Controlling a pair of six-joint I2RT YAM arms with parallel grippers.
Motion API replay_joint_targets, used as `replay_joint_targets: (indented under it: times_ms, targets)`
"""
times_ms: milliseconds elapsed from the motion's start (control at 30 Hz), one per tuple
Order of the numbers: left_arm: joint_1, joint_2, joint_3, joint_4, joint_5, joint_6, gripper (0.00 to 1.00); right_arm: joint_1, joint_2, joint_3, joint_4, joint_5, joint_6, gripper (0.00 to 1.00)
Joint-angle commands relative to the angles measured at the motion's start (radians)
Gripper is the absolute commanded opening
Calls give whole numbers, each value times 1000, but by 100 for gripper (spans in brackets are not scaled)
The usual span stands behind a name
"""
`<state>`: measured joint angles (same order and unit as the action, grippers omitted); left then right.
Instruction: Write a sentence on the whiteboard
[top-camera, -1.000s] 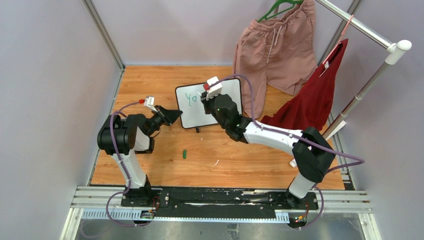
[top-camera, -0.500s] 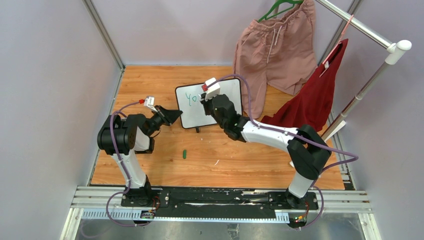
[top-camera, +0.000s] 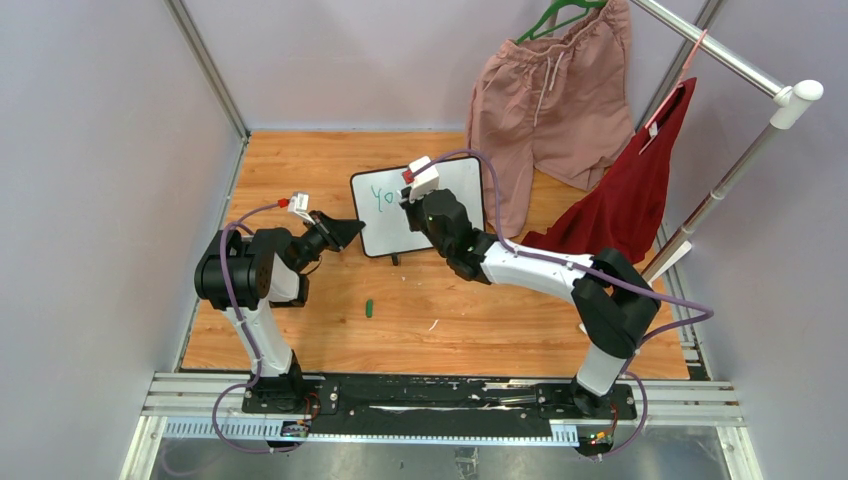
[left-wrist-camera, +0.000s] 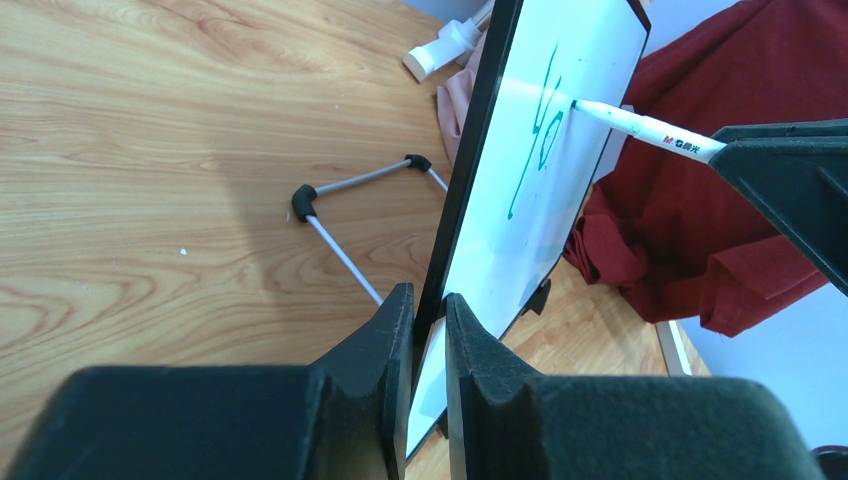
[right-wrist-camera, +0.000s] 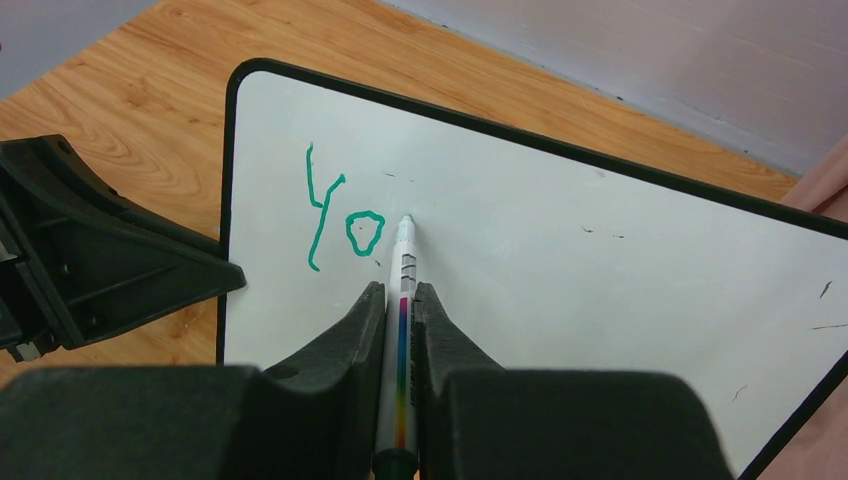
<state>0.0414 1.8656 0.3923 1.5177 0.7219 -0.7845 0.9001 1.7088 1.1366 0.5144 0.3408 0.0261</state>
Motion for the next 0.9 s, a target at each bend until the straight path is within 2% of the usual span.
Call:
replay_joint_targets:
  times_ms: [0, 867]
  targets:
    - [-3, 12, -10, 39, -19, 18, 0, -13, 9, 10, -1, 15, 15, 0]
    - [-3, 10, -10, 40, -20, 19, 0, -17, -55, -87, -24, 53, 33, 0]
